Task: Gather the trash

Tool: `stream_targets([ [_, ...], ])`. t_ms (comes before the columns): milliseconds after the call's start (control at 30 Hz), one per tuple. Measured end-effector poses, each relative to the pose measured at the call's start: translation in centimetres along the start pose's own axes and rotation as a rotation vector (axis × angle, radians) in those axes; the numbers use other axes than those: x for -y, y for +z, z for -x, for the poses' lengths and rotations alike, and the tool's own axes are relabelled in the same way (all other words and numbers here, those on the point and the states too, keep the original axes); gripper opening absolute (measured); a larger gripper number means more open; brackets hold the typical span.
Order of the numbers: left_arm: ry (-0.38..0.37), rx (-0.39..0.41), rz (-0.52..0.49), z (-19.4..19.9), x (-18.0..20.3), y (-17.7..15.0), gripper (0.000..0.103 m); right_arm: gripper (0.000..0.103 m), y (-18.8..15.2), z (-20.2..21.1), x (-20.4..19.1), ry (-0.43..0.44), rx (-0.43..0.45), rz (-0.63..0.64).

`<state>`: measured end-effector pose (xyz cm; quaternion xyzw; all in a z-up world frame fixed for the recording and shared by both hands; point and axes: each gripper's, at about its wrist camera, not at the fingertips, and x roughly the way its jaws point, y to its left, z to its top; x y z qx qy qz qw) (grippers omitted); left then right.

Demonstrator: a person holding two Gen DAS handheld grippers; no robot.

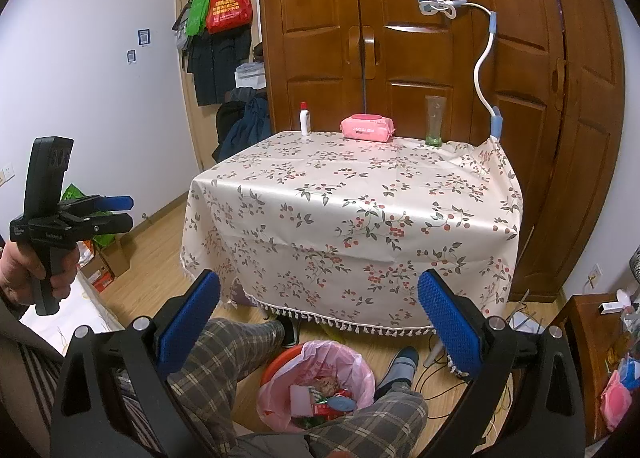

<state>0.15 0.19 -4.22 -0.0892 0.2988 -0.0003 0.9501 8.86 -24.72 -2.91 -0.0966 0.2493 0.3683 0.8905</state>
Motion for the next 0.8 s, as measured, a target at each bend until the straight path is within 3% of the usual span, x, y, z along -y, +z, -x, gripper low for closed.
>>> stream_targets([
  [800, -0.007, -0.023, 0.010, -0.38, -0.73, -0.14, 0.097, 0.098, -0.40, -0.91, -0.45, 0.022, -0.018, 0.012],
])
